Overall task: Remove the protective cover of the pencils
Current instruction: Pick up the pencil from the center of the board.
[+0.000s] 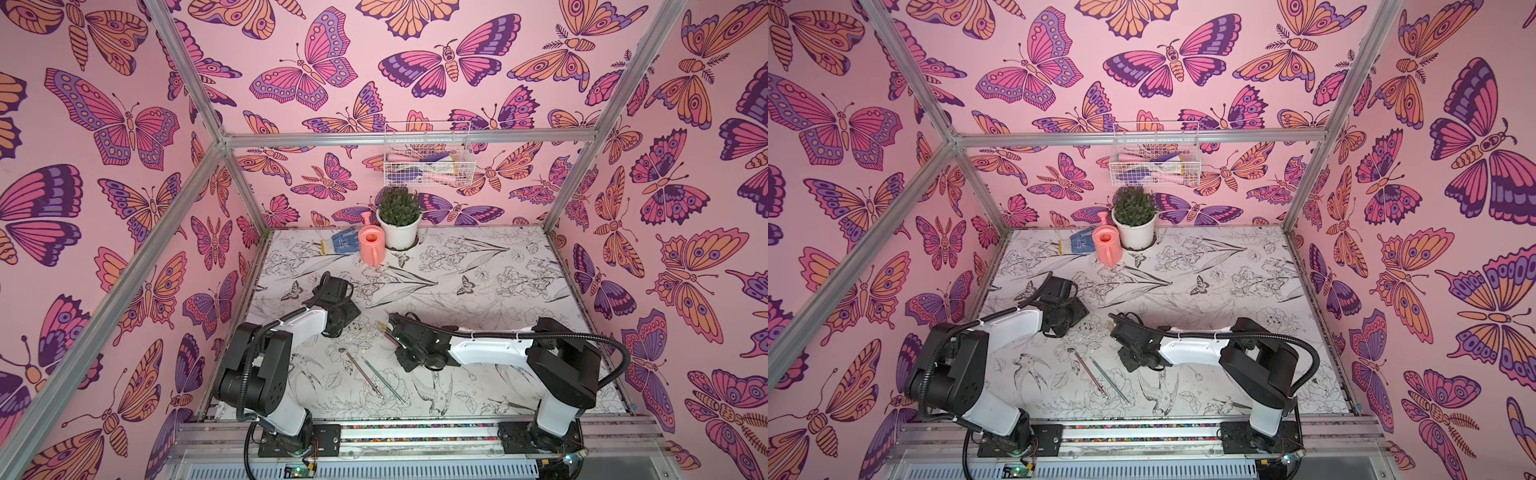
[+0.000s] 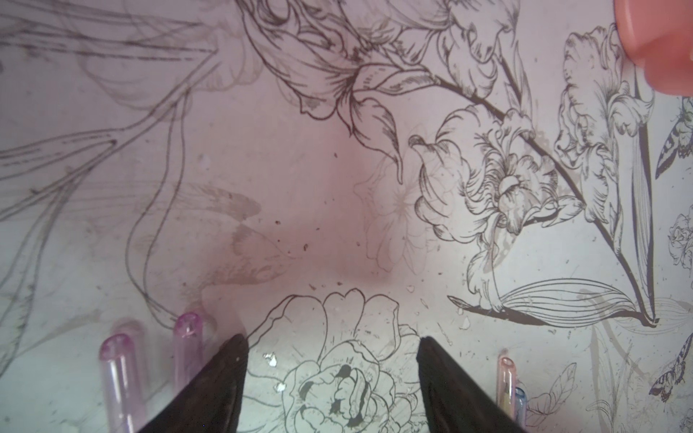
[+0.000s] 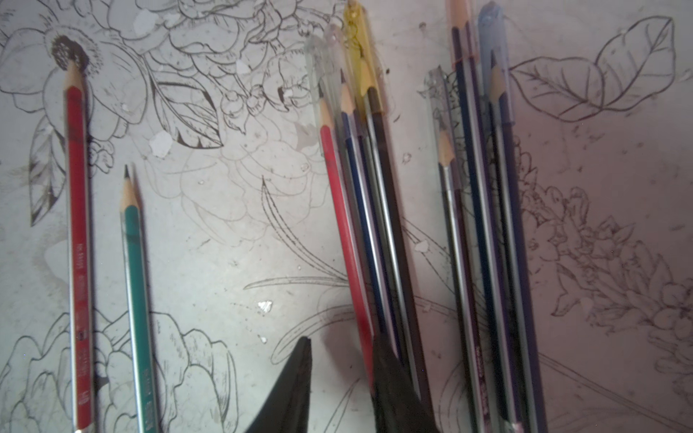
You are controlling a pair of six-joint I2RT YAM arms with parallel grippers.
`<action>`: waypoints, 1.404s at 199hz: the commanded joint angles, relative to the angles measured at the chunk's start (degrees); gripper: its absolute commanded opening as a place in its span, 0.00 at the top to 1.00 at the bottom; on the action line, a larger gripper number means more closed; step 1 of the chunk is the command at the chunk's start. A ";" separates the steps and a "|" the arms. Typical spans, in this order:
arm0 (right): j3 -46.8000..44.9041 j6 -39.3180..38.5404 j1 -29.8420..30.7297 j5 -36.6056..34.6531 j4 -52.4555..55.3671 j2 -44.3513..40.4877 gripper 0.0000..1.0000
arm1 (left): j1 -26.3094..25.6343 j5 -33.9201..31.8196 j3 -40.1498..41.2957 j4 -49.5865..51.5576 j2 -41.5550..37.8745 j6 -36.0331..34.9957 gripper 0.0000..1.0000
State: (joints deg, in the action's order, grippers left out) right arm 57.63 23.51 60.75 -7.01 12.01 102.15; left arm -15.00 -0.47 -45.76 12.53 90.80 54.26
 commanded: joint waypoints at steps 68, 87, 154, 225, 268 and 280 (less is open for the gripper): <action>1.88 -0.39 -0.50 2.23 1.22 2.87 0.72 | 0.50 0.74 1.17 3.68 -6.97 0.42 0.27; 1.93 -0.49 -0.47 3.36 0.86 2.46 0.79 | 0.46 0.48 1.99 4.94 -10.97 0.73 0.27; 1.45 -0.32 0.05 5.65 -0.61 0.04 0.92 | 7.37 -9.63 10.83 17.95 -33.45 6.91 0.22; 0.56 -0.09 1.38 5.69 -1.03 -3.44 0.92 | 11.76 -1.02 16.77 13.29 -34.65 5.70 0.23; -0.14 0.22 1.79 5.52 -1.22 -4.48 0.92 | 11.25 4.26 16.57 5.66 -27.65 4.12 0.24; -0.36 0.21 1.91 5.46 -1.19 -4.74 0.92 | 10.80 4.84 16.84 3.77 -26.50 4.12 0.24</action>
State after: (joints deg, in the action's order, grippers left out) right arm 58.43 23.57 62.08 -1.50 10.90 99.48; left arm -3.66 1.06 -30.00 21.56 62.50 59.61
